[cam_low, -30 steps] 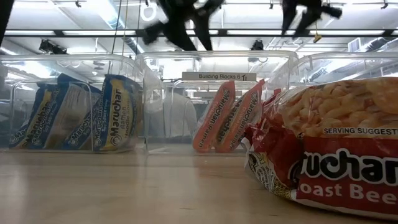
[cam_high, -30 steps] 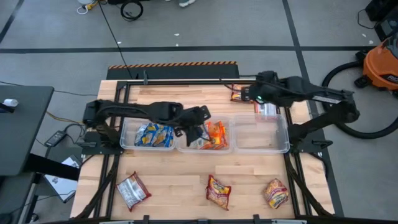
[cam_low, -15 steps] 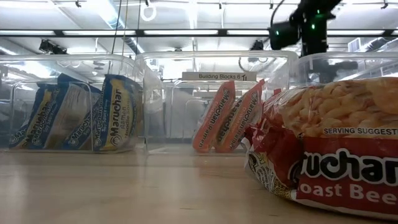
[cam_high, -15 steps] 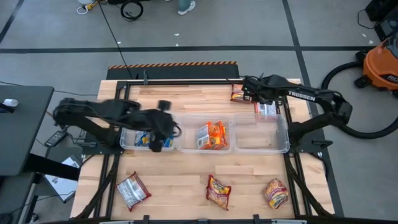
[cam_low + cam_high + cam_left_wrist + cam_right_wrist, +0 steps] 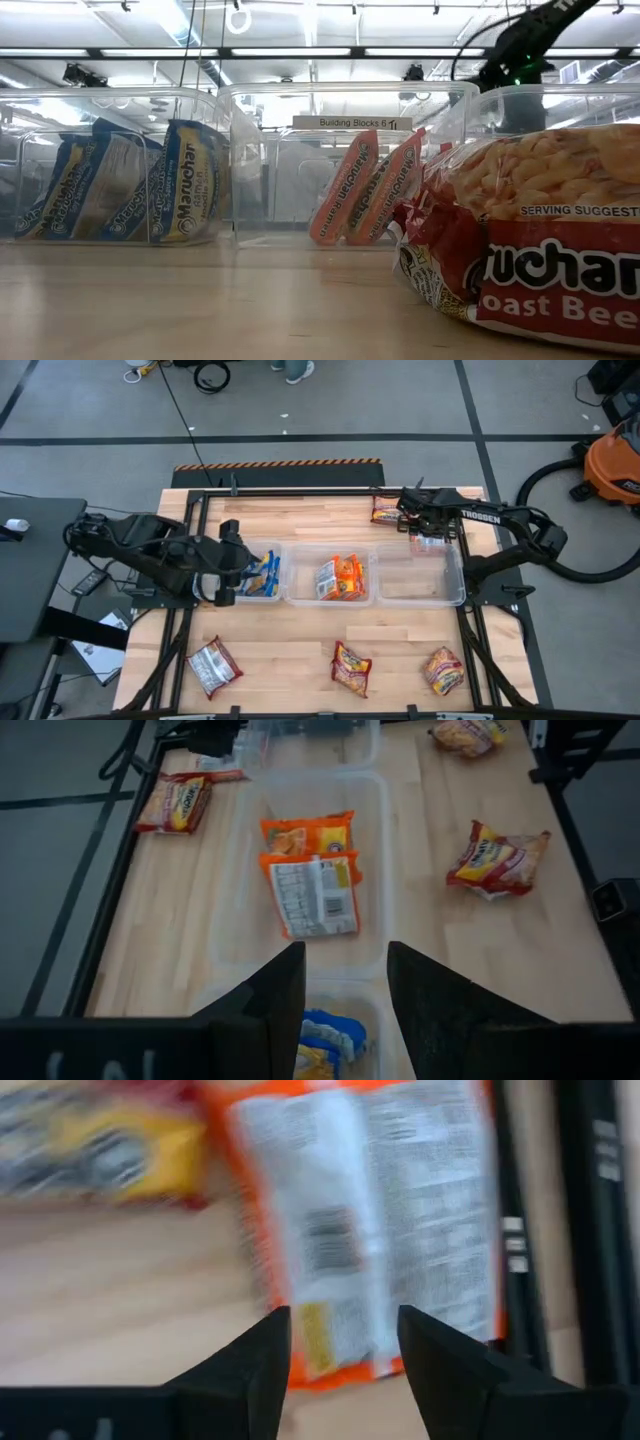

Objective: Sort Maruchan noodles
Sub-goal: Put the orange noodle pack into the middle transparent bin

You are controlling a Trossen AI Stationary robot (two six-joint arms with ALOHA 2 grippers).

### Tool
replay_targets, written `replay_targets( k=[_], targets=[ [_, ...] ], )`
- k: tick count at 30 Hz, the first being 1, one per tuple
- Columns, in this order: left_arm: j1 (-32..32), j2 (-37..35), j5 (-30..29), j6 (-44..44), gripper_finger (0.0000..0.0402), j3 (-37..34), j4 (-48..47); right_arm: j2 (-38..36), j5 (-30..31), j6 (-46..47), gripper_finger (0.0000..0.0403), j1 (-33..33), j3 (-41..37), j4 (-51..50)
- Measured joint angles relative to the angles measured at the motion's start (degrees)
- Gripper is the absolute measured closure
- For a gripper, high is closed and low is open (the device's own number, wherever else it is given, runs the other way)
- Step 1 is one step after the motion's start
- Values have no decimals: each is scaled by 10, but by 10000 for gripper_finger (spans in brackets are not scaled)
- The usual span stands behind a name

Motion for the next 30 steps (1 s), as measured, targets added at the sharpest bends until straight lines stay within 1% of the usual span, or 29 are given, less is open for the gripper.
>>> replay_targets(
  k=[4,11,14,18,21,23,24,26,30],
  targets=[
    [-12,0,0,-15,253,0,0,0,16,62,207,-23,-23,18],
    [-17,0,-11,-29,253,0,0,0,-13,67,216,-61,-57,95],
    [-17,0,-16,-30,253,0,0,0,-20,37,217,-67,-59,143],
    [-14,0,-36,-28,253,0,1,0,-23,19,217,-80,-59,219],
    [-10,0,-46,-25,253,0,1,0,-53,-31,217,-96,-59,309],
    [-6,0,-46,-25,253,0,1,-1,-77,-61,217,-98,-56,341],
    [-6,0,-46,-27,253,0,1,-2,-78,-66,217,-98,-50,334],
    [-8,0,-46,-32,253,0,1,-1,-76,-72,219,-97,-32,280],
    [-11,0,-45,-38,253,0,8,10,-50,-79,222,-84,-1,115]
  ],
)
